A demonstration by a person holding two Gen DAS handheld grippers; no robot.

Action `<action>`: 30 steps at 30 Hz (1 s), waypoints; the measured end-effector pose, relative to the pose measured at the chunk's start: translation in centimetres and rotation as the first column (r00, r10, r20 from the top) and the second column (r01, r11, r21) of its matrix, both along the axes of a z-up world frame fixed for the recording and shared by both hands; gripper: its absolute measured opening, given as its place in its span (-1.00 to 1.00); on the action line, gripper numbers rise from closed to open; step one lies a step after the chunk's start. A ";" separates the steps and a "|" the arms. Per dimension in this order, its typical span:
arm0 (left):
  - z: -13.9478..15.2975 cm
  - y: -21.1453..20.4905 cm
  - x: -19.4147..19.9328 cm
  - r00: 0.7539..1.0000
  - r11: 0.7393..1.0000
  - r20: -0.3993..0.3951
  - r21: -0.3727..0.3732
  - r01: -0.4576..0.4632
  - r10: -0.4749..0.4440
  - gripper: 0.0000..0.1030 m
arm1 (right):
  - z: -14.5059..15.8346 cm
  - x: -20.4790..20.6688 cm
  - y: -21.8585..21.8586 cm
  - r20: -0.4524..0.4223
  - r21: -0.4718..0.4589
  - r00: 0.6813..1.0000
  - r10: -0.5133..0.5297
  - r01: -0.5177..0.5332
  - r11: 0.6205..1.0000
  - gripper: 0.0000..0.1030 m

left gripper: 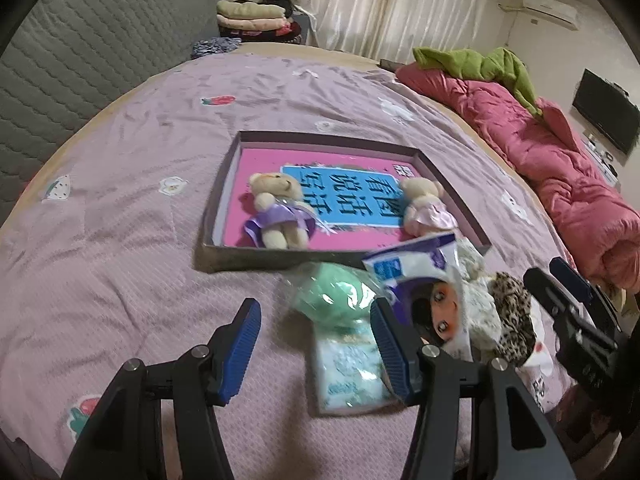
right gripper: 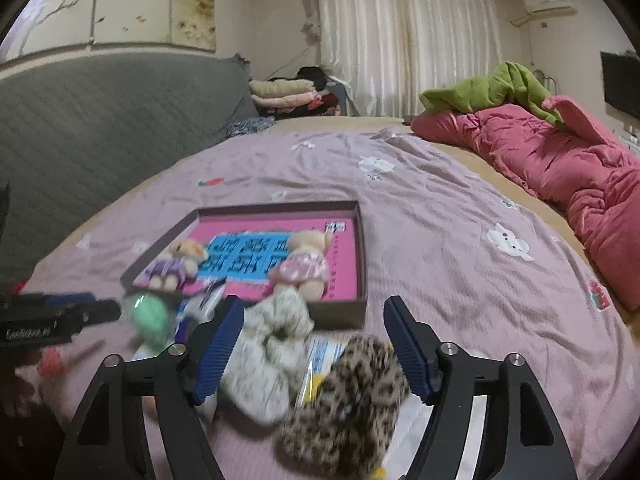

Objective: Organize soft objects
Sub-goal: 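Withdraw both open tools from the box back toward the remaining pile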

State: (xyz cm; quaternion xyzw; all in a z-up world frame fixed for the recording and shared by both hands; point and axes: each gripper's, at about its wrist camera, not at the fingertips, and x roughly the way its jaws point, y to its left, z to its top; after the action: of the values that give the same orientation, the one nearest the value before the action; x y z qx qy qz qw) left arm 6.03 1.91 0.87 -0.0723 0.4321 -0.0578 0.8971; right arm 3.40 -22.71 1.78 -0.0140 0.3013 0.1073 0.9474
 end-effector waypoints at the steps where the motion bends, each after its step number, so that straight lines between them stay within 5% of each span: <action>1: 0.0 -0.1 -0.1 1.000 1.000 -0.001 0.000 0.005 -0.005 0.10 | 0.0 -0.4 -0.1 -0.004 -0.004 1.000 0.001 -0.001 1.000 0.44; 30: -0.3 -0.8 -0.8 0.999 0.998 -0.016 -0.058 0.027 -0.028 0.10 | -4.1 1.0 -3.4 -0.243 0.010 0.951 -0.193 0.202 0.979 0.46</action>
State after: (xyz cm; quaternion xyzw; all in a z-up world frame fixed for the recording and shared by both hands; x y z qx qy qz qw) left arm 5.20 1.10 0.52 -0.0926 0.4389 -0.0818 0.8900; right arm 4.39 -26.08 -2.36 0.0459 0.4118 0.0183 0.9099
